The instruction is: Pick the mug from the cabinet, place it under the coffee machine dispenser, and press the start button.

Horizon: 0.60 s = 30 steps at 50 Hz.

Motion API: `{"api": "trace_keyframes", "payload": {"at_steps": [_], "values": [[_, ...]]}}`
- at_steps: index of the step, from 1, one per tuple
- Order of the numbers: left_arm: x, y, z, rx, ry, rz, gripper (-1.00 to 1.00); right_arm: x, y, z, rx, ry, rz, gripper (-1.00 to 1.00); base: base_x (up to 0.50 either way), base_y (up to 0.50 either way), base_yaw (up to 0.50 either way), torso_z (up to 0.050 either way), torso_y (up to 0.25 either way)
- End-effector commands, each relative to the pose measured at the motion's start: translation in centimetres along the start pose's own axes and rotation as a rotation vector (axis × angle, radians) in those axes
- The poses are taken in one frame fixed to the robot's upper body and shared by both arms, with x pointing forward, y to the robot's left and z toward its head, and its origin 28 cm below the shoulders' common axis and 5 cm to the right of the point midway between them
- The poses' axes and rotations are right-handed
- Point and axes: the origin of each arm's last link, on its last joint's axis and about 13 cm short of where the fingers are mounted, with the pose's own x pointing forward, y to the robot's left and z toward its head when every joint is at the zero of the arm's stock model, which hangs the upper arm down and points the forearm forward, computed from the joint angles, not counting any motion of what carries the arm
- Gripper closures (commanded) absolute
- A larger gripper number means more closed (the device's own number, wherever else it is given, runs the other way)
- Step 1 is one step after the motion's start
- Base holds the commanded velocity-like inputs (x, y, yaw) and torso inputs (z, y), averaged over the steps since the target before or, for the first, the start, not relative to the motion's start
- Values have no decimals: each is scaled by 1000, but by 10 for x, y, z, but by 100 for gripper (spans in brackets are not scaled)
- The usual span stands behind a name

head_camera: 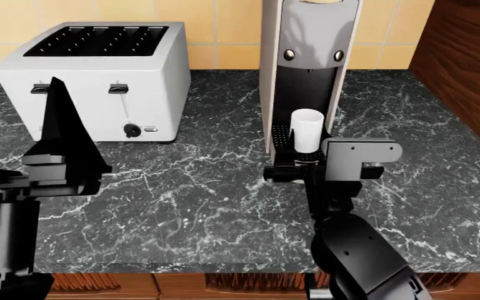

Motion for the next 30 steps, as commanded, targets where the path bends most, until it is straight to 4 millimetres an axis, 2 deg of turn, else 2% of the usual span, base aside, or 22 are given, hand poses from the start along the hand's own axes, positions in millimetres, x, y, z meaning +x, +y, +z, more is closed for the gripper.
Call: {"api": "trace_keyframes", "payload": {"at_steps": [1,30], "values": [[0,0,1,-1,-1,1,-100,9,-2,-5,-23,-16,-8,100,0,0,0,0,0],[0,0,0,-5,2,-2,-100,35,-10,-29,-26,71,-18,100,4,0,1,0,0]]}}
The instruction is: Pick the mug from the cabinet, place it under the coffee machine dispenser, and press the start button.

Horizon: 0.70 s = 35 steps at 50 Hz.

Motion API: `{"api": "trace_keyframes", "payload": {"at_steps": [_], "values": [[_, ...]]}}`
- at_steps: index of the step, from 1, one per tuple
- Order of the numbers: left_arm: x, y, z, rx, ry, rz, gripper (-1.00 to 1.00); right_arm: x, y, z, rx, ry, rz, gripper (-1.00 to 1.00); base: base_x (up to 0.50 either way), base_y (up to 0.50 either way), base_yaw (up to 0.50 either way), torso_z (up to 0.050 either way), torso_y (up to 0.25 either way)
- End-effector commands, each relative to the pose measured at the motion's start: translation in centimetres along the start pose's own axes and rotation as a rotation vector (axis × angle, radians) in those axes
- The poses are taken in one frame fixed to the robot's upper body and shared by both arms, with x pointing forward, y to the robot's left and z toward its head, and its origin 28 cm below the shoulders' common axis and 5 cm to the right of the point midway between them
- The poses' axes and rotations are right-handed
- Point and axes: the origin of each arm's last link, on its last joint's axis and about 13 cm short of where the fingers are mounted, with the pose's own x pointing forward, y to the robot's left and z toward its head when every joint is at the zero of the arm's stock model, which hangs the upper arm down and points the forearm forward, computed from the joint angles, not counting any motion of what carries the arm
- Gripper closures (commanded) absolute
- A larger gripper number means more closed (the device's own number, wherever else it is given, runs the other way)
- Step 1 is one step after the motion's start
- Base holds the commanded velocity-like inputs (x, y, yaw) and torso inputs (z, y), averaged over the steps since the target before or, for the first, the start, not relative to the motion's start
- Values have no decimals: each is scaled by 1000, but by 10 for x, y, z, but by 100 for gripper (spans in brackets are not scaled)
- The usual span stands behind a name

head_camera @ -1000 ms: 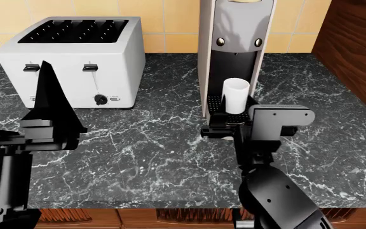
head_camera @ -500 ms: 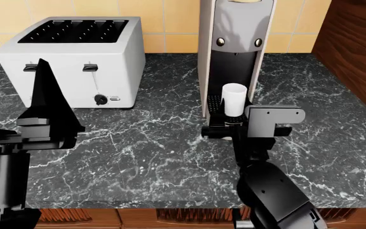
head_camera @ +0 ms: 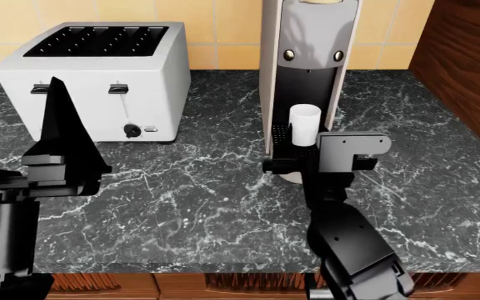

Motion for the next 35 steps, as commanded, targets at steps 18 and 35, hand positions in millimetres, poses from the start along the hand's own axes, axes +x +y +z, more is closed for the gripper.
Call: {"api": "trace_keyframes", "payload": {"at_steps": [18,35], "values": [[0,0,1,-9,5,2,-100,-1,-7,-6,-13,59,-47,-100,10,0,5,0,0],[1,1,3,-13,-2,6,-100,-64,17,62,-113,-181,17,-100,0,0,0,0,0]]}}
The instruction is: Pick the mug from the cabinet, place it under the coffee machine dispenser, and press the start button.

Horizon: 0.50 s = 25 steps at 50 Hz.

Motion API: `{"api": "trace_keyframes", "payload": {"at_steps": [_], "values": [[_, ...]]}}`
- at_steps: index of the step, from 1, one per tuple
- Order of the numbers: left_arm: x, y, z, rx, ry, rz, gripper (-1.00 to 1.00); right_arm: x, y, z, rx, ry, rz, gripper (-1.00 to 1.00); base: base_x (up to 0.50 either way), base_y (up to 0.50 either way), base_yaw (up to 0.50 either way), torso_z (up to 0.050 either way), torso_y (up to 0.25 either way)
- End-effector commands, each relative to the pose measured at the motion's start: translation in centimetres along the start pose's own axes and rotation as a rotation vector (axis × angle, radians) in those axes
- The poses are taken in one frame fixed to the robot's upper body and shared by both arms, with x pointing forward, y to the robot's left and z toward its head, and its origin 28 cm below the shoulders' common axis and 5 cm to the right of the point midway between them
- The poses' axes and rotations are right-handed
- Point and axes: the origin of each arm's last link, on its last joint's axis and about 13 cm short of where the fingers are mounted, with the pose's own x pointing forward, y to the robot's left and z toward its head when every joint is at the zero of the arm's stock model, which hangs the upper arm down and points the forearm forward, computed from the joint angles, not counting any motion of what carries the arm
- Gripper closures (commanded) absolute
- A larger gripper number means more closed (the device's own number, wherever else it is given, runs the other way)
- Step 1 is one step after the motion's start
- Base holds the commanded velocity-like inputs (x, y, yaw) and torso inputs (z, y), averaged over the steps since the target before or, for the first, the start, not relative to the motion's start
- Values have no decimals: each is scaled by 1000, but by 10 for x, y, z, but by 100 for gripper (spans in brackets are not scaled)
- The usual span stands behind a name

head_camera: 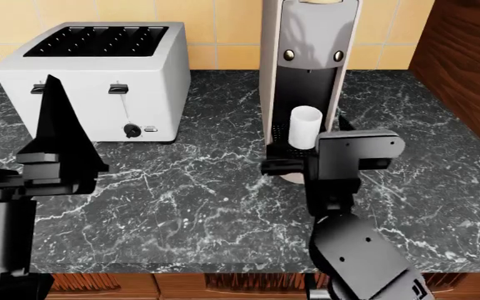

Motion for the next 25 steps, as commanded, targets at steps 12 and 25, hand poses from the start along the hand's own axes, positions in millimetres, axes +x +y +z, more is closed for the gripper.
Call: {"api": "trace_keyframes", "payload": {"at_steps": [12,25], "values": [[1,-1,0,-3,-3,2,-100,-47,6,60,40,-159,143,-100,0,0,0,0,0],[2,0,0,-4,-1,13,-100,-42,7,80,-46,-246,213,100,0,0,0,0,0]]}}
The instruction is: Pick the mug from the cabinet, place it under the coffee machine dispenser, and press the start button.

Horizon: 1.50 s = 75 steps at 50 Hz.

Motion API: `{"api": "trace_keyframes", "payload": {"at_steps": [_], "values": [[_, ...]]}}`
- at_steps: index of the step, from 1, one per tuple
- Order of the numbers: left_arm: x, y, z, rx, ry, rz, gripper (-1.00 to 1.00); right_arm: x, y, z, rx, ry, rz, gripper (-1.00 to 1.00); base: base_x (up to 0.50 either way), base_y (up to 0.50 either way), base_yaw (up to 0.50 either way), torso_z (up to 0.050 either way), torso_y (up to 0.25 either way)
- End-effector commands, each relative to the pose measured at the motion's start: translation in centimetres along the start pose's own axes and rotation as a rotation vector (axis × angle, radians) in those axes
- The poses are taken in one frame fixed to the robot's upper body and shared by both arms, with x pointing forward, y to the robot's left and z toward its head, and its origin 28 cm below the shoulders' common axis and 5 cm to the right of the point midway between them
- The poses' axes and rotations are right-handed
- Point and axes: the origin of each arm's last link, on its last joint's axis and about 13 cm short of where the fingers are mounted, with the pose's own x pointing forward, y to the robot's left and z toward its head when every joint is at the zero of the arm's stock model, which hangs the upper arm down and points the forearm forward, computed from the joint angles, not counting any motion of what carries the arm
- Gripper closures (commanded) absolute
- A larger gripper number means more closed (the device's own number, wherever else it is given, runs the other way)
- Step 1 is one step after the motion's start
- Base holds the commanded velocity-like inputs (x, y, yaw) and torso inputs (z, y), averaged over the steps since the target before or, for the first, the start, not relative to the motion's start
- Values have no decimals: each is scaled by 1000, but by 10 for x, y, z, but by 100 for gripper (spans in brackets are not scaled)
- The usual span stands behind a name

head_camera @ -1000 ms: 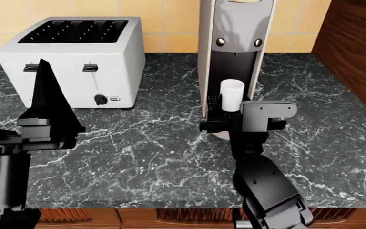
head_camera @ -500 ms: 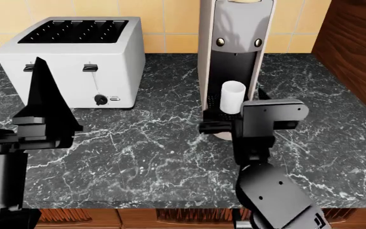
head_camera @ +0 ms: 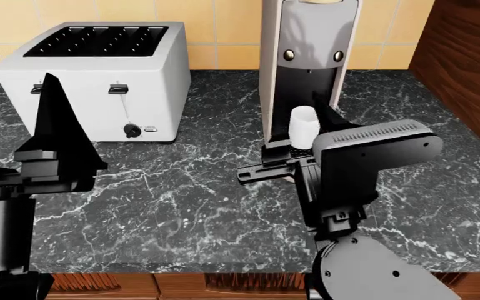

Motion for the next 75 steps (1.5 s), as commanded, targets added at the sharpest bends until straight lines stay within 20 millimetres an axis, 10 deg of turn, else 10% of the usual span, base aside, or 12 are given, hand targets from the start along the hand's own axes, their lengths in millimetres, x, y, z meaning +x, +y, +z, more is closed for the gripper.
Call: {"api": "trace_keyframes", "payload": {"at_steps": [1,75], "values": [[1,0,0,-2,1,7,-100,6,0,17,-67,-59,72,100,0,0,0,0,0],[1,0,-1,-7,12,6,-100,87,-18,-10,-167,87,7,100,0,0,0,0,0]]}}
